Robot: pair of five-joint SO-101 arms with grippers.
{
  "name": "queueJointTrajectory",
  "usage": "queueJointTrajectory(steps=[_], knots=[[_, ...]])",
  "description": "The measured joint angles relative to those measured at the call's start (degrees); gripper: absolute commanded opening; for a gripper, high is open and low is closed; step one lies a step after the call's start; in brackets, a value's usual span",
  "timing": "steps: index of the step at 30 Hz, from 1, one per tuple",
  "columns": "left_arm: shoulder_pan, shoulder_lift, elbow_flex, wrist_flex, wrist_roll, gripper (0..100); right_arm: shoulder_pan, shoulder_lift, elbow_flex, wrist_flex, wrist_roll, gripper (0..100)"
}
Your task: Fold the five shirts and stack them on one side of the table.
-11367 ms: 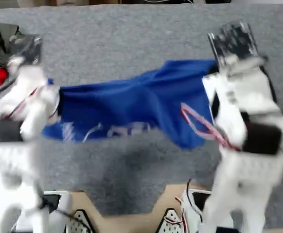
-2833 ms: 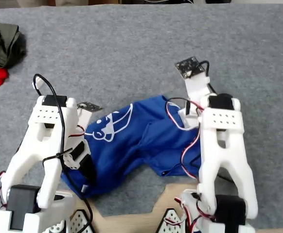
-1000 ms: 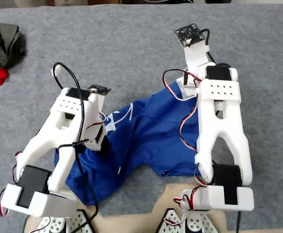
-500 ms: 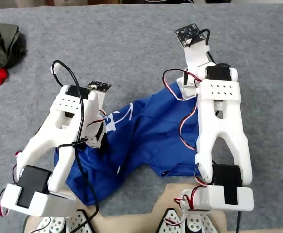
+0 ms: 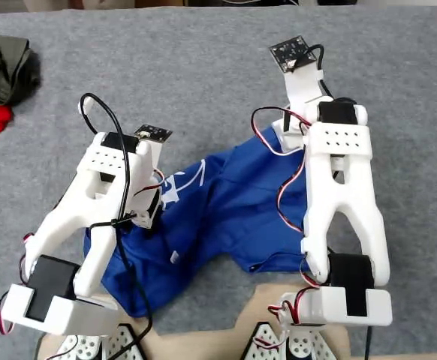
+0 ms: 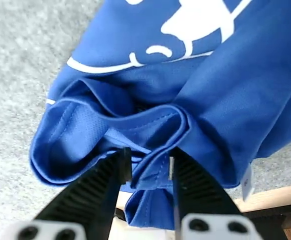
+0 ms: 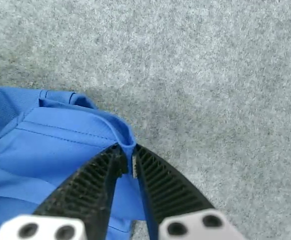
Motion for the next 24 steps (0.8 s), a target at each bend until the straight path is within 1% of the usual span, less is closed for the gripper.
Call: queueJointTrajectory(steps=[8, 13, 15, 20, 24], knots=[[1.41, 0.00, 0.00, 0.70, 0.00, 13, 0.00, 0.00, 0.00, 0.00, 0.00, 0.5], [1.14, 0.00, 0.00, 3.43, 0.00, 23, 0.00, 0.00, 0.00, 0.00, 0.00, 0.5], [-0.44, 0.09, 0.00, 3.60, 0.00, 24, 0.00, 0.00, 0.00, 0.00, 0.00, 0.5], [-1.49, 0.18, 0.00, 3.69, 0.00, 24, 0.00, 0.00, 0.00, 0.00, 0.00, 0.5], [-1.49, 0.18, 0.00, 3.69, 0.00, 15, 0.00, 0.00, 0.00, 0.00, 0.00, 0.5]])
